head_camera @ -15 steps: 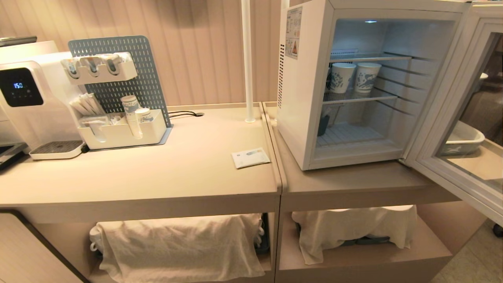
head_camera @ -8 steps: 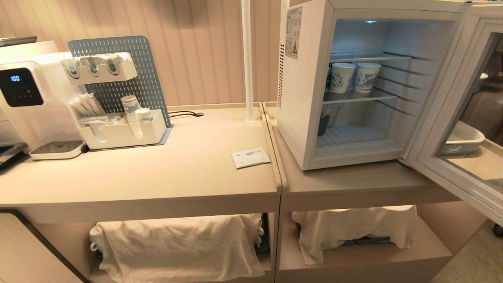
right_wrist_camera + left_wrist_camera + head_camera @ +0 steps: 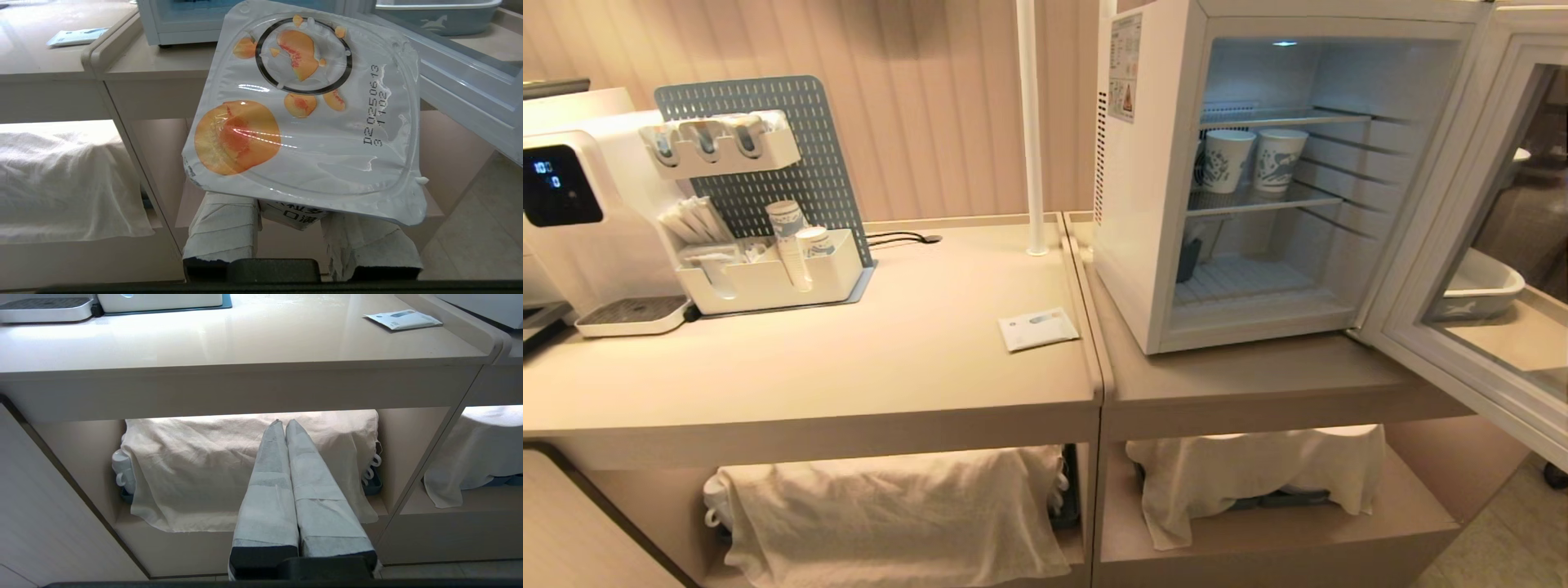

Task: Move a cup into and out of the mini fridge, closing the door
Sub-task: Place the yoghurt on the table

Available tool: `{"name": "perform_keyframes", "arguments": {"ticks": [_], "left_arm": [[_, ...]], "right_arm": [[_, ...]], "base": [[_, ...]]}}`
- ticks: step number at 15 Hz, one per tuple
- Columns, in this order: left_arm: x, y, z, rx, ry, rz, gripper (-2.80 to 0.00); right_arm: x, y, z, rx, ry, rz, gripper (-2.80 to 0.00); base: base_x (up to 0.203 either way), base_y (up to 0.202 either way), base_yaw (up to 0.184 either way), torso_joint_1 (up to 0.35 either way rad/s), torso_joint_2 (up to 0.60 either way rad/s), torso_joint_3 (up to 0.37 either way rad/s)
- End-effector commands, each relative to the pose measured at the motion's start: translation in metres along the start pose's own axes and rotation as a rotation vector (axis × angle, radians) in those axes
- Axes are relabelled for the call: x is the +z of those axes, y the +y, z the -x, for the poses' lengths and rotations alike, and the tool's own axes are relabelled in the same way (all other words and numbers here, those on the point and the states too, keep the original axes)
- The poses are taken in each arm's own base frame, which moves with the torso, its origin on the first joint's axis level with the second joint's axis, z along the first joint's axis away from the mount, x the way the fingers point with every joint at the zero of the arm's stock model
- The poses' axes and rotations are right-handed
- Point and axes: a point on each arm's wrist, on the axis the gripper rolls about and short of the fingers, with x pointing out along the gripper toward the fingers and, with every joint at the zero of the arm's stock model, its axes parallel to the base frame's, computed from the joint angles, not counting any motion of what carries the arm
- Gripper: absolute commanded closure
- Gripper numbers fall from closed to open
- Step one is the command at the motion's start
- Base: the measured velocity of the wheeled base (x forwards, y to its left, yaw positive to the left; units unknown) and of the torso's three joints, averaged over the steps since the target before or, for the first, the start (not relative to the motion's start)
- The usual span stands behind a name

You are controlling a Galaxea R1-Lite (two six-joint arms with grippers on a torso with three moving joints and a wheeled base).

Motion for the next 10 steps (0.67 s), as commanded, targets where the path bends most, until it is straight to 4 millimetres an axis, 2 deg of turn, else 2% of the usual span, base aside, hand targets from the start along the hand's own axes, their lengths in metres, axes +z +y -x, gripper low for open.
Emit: {"name": "perform_keyframes", "arguments": {"ticks": [1, 10], "left_arm": [[0.0, 0.0, 0.0, -0.001, 0.0, 0.002, 0.0], [0.0, 0.0, 0.0, -0.001, 0.0, -0.002, 0.0]], "right_arm": [[-0.0031, 0.0002, -0.0007, 0.0, 0.009, 0.001, 0.0], [-0.0029, 0.0003, -0.0007, 0.005, 0.007, 0.005, 0.0]], "base": [[-0.001, 0.104, 0.003, -0.002, 0.0, 0.007], [0.0, 0.189, 0.0, 0.002, 0.0, 0.002]]}}
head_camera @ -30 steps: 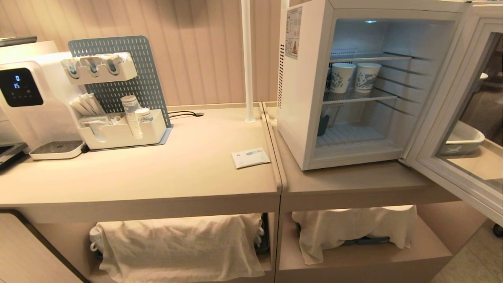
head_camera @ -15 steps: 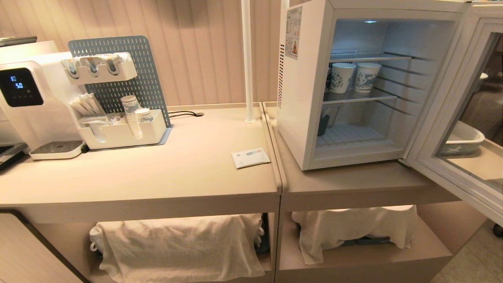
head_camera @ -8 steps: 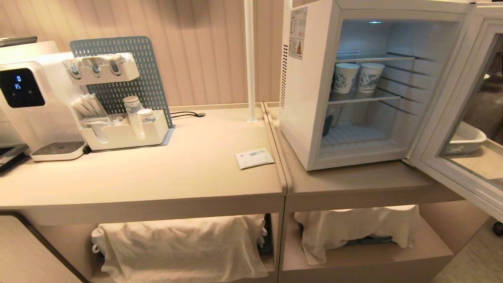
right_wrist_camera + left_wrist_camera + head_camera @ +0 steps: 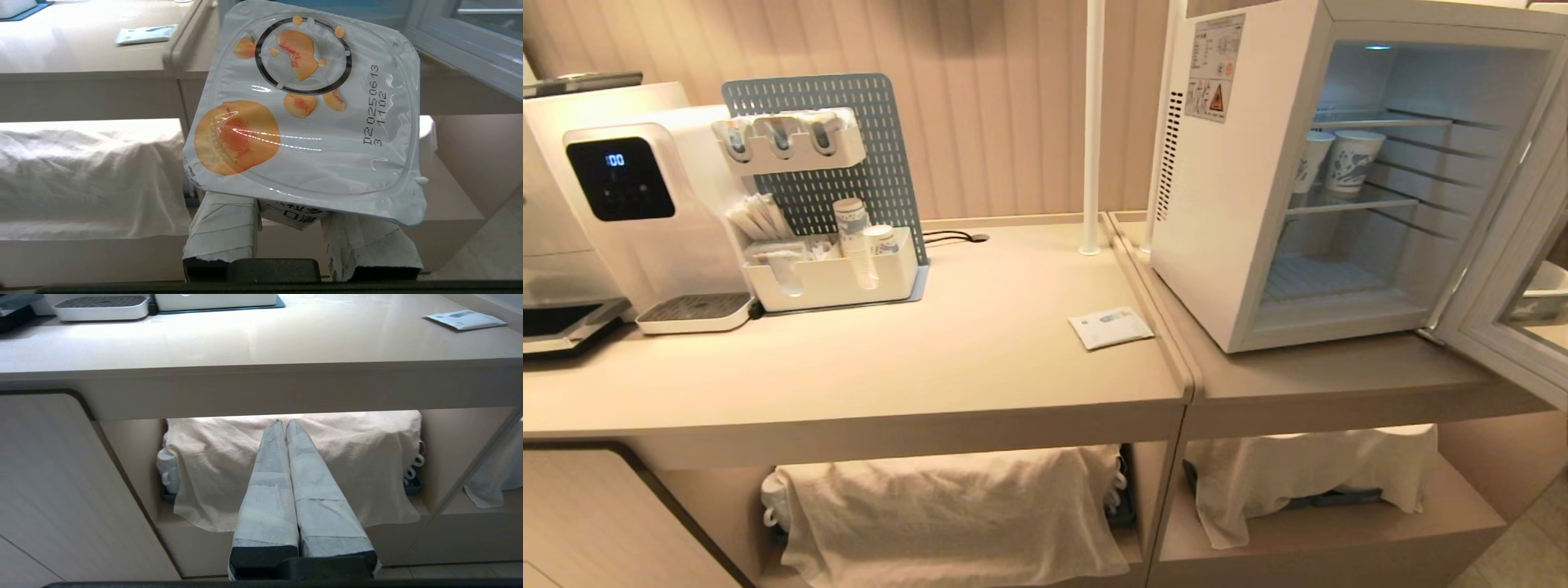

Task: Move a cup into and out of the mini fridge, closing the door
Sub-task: Place the yoghurt on the table

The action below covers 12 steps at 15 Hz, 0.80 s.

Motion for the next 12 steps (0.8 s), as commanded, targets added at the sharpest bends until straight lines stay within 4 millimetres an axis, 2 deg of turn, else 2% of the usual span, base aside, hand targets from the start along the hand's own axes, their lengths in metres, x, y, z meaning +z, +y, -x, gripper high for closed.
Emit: {"name": "perform_keyframes", "arguments": {"ticks": [1, 12], "left_arm": [[0.0, 0.0, 0.0, 0.0, 0.0, 0.0, 0.0], [0.0001, 0.0, -0.0001, 0.0, 0.001, 0.001, 0.0]], "right_arm": [[-0.003, 0.0002, -0.0007, 0.001, 0.009, 0.0, 0.0], [-0.0029, 0.0002, -0.0007, 0.001, 0.008, 0.001, 0.0]], "base": [[0.0, 0.193, -0.001, 0.003, 0.0, -0.001], [0.0, 0.191, 0.0, 0.003, 0.0, 0.0]]}}
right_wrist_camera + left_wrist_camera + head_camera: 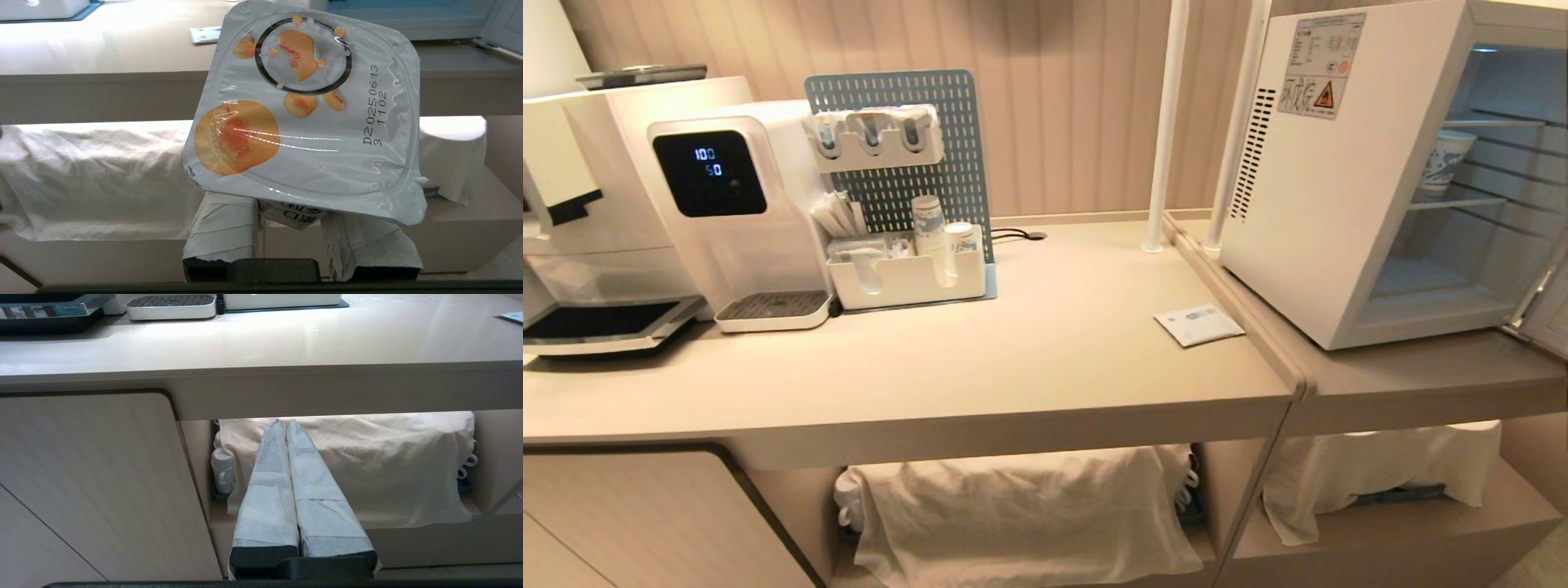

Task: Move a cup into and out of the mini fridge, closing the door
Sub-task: Place the yoghurt on the table

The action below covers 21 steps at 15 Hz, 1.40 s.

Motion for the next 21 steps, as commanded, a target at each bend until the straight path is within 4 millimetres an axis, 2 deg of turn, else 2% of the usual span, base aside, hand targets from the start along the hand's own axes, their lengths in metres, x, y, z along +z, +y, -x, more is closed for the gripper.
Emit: {"name": "perform_keyframes", "arguments": {"ticks": [1, 17, 21], "left_arm": [[0.0001, 0.0, 0.0, 0.0, -0.001, 0.001, 0.0], [0.0001, 0.0, 0.0, 0.0, -0.001, 0.002, 0.0], [0.0001, 0.0, 0.0, 0.0, -0.001, 0.001, 0.0]], "right_arm": [[-0.0029, 0.0002, -0.0007, 0.001, 0.008, 0.0, 0.0], [-0.0029, 0.0002, -0.0007, 0.001, 0.008, 0.009, 0.0], [-0.0029, 0.0002, -0.0007, 0.002, 0.008, 0.009, 0.0]], "base": [[0.0, 0.193, 0.007, -0.002, 0.0, -0.002], [0.0, 0.193, -0.001, 0.003, 0.0, 0.003], [0.0, 0.089, 0.0, 0.002, 0.0, 0.003]]}}
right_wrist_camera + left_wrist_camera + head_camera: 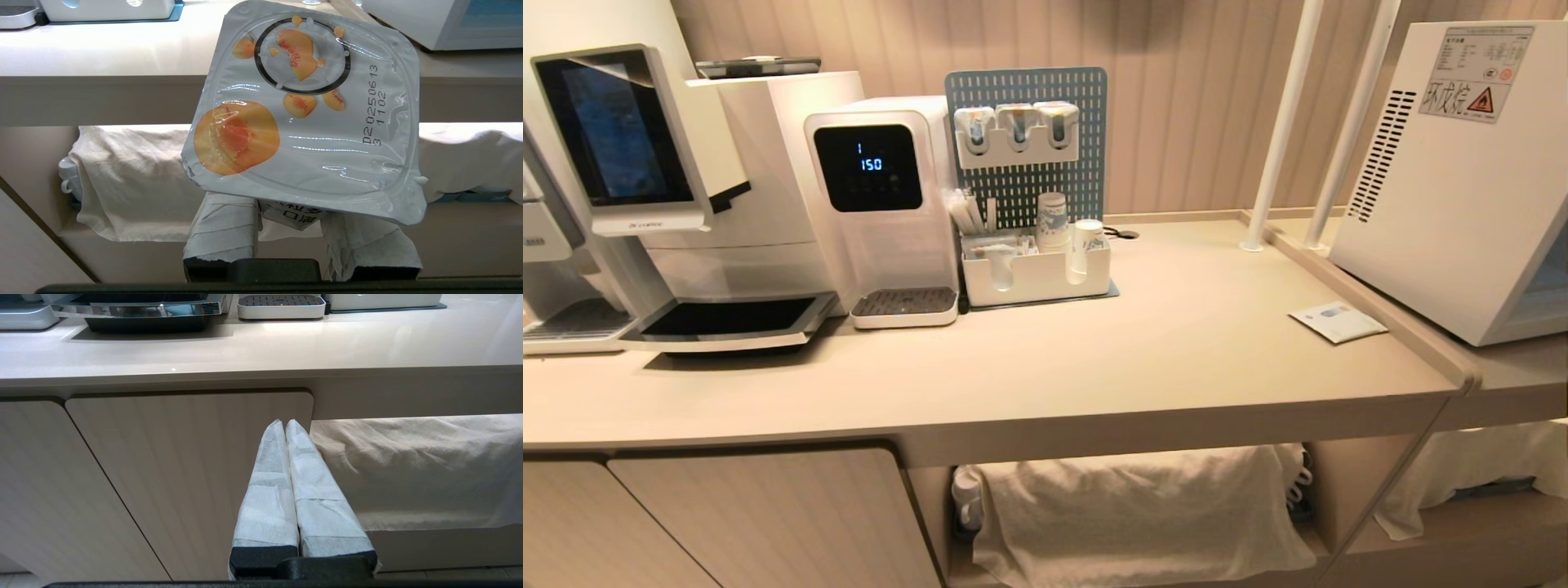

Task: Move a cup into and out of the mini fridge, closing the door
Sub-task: Place the yoghurt on the table

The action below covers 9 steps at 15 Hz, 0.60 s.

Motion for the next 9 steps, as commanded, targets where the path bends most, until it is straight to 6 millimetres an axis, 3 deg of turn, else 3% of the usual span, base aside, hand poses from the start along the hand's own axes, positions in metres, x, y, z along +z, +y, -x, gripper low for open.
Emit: {"name": "perform_keyframes", "arguments": {"ticks": [1, 5, 9], "left_arm": [[0.0001, 0.0, 0.0, 0.0, -0.001, -0.001, 0.0], [0.0004, 0.0, 0.0001, 0.002, -0.002, -0.01, 0.0], [0.0004, 0.0, 0.0, 0.002, -0.003, -0.01, 0.0]], "right_arm": [[-0.0029, 0.0002, -0.0007, 0.001, 0.009, 0.0, 0.0], [-0.003, 0.0002, -0.0006, 0.0, 0.008, 0.0, 0.0], [-0.003, 0.0002, -0.0007, 0.0, 0.009, 0.0, 0.0]], "base": [[0.0, 0.0, 0.0, 0.0, 0.0, 0.0], [0.0, 0.0, 0.0, 0.0, 0.0, 0.0], [0.18, 0.0, 0.0, 0.003, 0.0, -0.001]]}}
